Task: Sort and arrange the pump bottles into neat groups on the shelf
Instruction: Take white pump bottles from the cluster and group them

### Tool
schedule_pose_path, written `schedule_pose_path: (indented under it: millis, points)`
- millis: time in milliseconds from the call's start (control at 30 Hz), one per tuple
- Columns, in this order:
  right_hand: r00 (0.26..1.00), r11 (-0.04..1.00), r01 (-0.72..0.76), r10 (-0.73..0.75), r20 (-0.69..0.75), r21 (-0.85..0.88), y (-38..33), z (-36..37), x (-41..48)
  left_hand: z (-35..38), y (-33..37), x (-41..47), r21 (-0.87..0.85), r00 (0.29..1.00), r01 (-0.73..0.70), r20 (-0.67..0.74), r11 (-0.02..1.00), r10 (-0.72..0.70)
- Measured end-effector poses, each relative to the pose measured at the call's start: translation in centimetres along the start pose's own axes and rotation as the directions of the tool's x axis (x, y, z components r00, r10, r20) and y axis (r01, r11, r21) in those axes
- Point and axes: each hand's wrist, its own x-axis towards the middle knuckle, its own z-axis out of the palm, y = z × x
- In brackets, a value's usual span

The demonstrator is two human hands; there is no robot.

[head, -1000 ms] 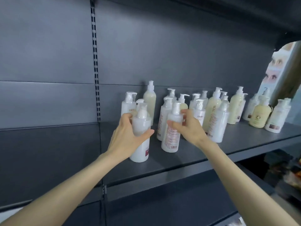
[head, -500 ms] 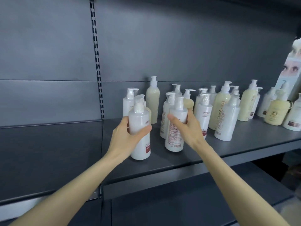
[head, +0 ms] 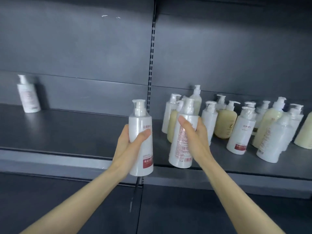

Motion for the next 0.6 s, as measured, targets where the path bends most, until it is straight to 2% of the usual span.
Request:
schedule_pose_path:
  millis: [300,600]
  points:
    - [0.985,0.997,0.064,-0.07,0.158,0.044,-4.1,11.2,-1.5,-10.9,4.6,-2.8,0.104,0.977,-0.079,-0.191,0.991,0.098]
    - [0.971,0.995,0.048,-0.068,0.227,0.092,-6.4,25.9,-4.2,-26.0,6.6,-5.2,0.212,0.967,-0.082,-0.219,0.974,0.129]
